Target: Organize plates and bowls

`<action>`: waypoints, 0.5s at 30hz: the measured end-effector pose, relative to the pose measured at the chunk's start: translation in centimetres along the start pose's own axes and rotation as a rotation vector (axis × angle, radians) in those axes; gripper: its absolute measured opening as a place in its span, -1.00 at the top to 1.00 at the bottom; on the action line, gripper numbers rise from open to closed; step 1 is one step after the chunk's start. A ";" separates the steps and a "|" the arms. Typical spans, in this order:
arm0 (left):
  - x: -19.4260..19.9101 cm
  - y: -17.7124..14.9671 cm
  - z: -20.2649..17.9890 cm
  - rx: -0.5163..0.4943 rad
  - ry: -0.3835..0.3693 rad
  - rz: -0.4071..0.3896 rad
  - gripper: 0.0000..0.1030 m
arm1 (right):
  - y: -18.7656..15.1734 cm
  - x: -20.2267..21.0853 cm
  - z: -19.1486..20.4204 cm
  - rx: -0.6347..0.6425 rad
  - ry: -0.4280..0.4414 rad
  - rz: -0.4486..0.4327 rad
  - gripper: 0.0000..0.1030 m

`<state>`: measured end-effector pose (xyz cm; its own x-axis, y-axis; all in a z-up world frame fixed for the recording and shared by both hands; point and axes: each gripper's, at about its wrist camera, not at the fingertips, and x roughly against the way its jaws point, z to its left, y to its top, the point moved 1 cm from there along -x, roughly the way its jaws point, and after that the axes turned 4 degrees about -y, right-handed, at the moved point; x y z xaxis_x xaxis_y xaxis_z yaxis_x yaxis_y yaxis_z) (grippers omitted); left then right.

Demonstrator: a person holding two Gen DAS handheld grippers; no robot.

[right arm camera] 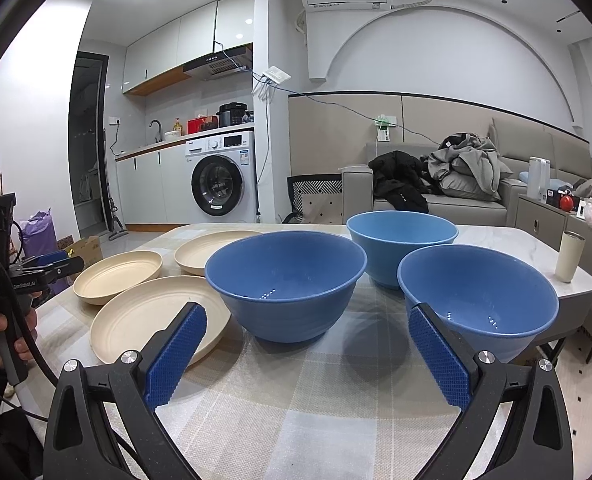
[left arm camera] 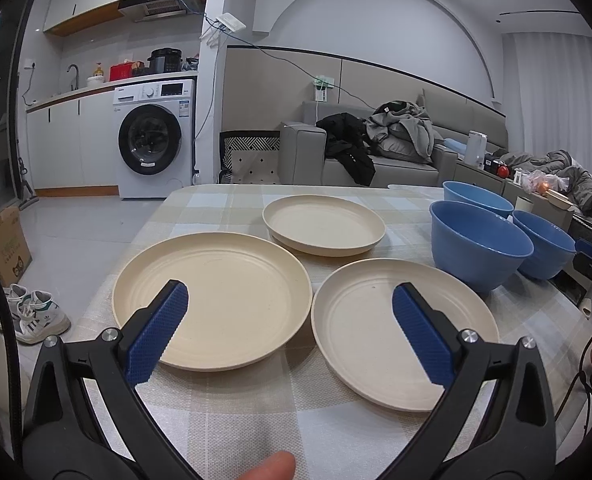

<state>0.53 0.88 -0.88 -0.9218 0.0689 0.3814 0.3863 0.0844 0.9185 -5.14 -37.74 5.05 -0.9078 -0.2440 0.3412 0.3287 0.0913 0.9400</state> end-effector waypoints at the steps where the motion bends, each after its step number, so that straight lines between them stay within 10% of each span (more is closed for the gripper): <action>1: 0.0 0.0 0.0 0.000 0.000 -0.001 -0.98 | 0.0 0.0 0.0 -0.001 0.001 0.001 -1.00; 15: -0.1 0.1 -0.2 0.002 0.001 0.000 -0.98 | 0.1 0.1 -0.4 -0.003 0.007 0.008 -1.00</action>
<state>0.63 0.74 -0.78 -0.9217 0.0682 0.3819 0.3868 0.0861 0.9181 -5.07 -38.11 5.12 -0.9033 -0.2500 0.3487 0.3368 0.0903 0.9372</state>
